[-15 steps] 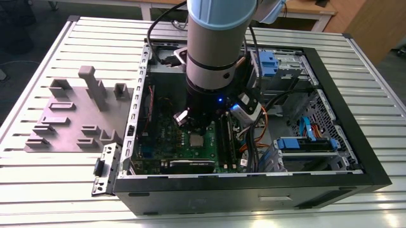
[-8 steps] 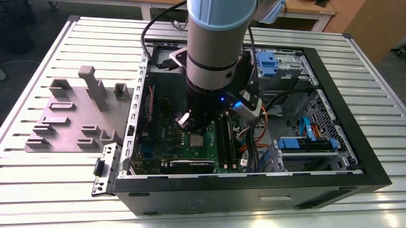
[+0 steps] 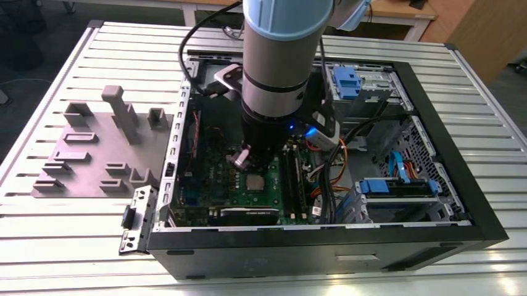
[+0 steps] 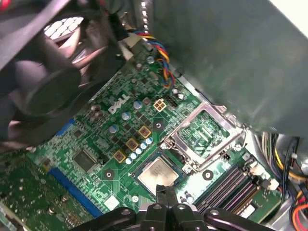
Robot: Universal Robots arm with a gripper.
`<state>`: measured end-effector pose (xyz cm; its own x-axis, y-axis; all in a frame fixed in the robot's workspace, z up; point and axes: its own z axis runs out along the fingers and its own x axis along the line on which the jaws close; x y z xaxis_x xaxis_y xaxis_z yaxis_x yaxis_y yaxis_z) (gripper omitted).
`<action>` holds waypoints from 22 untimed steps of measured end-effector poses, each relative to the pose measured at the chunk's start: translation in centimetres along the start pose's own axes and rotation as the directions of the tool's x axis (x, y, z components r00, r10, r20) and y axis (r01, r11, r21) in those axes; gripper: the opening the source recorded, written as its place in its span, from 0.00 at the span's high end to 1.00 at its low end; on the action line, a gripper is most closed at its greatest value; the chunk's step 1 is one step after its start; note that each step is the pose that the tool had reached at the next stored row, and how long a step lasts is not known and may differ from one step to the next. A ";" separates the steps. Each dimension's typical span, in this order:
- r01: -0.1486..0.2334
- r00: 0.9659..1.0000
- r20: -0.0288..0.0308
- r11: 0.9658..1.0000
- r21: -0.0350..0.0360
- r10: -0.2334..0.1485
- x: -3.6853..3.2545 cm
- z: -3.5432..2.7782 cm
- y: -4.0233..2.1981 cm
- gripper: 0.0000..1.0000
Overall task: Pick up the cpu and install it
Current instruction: 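Close the cpu cover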
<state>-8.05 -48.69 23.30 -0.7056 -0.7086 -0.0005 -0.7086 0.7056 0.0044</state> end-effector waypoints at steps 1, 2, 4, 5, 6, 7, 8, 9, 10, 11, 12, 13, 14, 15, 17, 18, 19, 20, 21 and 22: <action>0.009 1.000 0.000 1.000 0.000 -0.009 0.00 0.00 0.00 0.89; 0.013 1.000 0.000 1.000 0.000 -0.013 0.00 0.00 0.00 0.89; 0.014 1.000 0.000 1.000 0.000 -0.014 0.00 -0.01 0.00 0.89; 0.014 1.000 0.000 1.000 0.000 -0.014 0.00 -0.10 0.00 0.89; 0.014 1.000 0.000 1.000 0.000 -0.014 0.00 -0.23 0.00 0.89; 0.014 1.000 0.000 1.000 0.000 -0.014 0.00 -0.42 0.00 0.89; 0.014 1.000 0.000 1.000 0.000 -0.014 0.00 -0.56 0.00 0.89; 0.014 1.000 0.000 1.000 0.000 -0.014 0.00 -0.60 0.00 0.89; 0.015 1.000 0.000 1.000 0.000 -0.015 0.00 -0.59 0.00 0.89; 0.017 1.000 0.000 1.000 0.000 -0.017 0.00 -0.60 0.00 0.89; 0.027 1.000 0.000 1.000 0.000 -0.027 0.00 -0.60 0.00 0.89; 0.043 0.999 0.000 0.999 0.000 -0.043 0.00 -0.60 0.00 0.89; 0.061 0.998 0.000 0.998 0.000 -0.061 0.00 -0.60 0.00 0.89; 0.078 0.997 -0.001 0.997 0.000 -0.078 0.00 -0.60 0.00 0.89; 0.115 0.993 -0.001 0.993 0.000 -0.115 0.00 -0.59 0.00 0.89; 0.132 0.991 -0.001 0.991 0.000 -0.132 0.00 -0.58 0.00 0.89; 0.150 0.989 -0.001 0.989 0.000 -0.150 0.00 -0.57 0.00 0.89; 0.168 0.986 -0.001 0.986 0.000 -0.168 0.00 -0.56 0.00 0.89; 0.186 0.983 -0.001 0.983 0.000 -0.186 0.00 -0.55 0.00 0.89; 0.203 0.979 -0.001 0.979 0.000 -0.203 0.00 -0.54 0.00 0.89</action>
<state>-8.05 -48.69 23.84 -0.5469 -0.8372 -0.0006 -0.8372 0.5469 0.0044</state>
